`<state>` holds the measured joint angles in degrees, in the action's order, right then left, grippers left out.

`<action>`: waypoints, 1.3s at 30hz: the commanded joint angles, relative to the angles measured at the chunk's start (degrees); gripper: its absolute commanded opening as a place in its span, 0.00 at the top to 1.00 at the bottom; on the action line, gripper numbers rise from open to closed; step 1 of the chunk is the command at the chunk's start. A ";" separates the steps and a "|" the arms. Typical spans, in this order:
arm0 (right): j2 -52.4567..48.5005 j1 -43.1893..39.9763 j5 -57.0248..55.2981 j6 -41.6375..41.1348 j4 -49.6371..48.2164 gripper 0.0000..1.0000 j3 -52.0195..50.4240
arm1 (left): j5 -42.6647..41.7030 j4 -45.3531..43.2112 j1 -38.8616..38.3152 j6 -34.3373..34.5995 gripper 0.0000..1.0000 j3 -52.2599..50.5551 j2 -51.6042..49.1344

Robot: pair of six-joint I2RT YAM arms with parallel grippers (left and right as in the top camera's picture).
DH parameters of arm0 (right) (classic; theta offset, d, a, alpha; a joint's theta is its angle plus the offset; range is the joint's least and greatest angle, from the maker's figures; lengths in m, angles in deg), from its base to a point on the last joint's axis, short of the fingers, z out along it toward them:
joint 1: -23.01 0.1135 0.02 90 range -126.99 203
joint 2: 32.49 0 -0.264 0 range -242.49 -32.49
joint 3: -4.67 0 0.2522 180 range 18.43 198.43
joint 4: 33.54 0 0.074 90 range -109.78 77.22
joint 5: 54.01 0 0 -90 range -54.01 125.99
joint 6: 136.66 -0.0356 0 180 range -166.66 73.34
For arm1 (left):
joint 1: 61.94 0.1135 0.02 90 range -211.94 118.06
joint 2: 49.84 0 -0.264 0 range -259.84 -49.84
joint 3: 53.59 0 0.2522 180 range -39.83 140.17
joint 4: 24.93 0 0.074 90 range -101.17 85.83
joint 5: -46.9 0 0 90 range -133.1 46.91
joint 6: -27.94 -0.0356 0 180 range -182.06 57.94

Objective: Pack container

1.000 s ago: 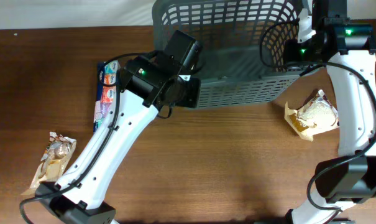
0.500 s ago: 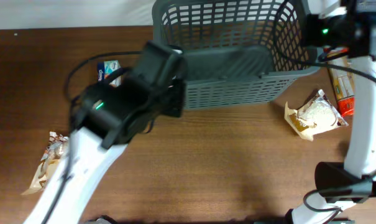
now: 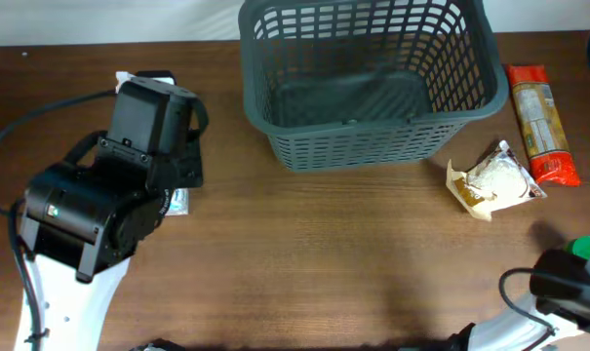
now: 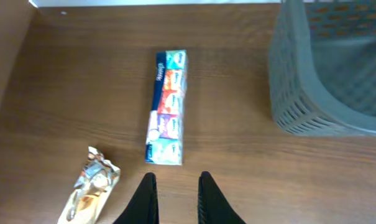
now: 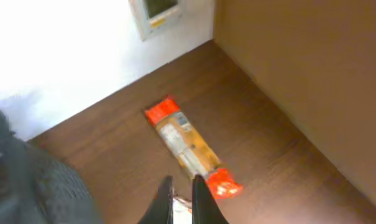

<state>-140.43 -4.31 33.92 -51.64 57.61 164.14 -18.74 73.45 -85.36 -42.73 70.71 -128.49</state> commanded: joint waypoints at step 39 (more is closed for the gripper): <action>-18.88 10.86 23.50 10.58 -2.12 0.96 -0.22 | 2.45 0.02 0.39 0.83 0.98 -1.01 -0.15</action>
<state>-158.58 6.23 56.50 -41.71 55.05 163.61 -16.29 73.47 -85.36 -42.53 70.25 -128.49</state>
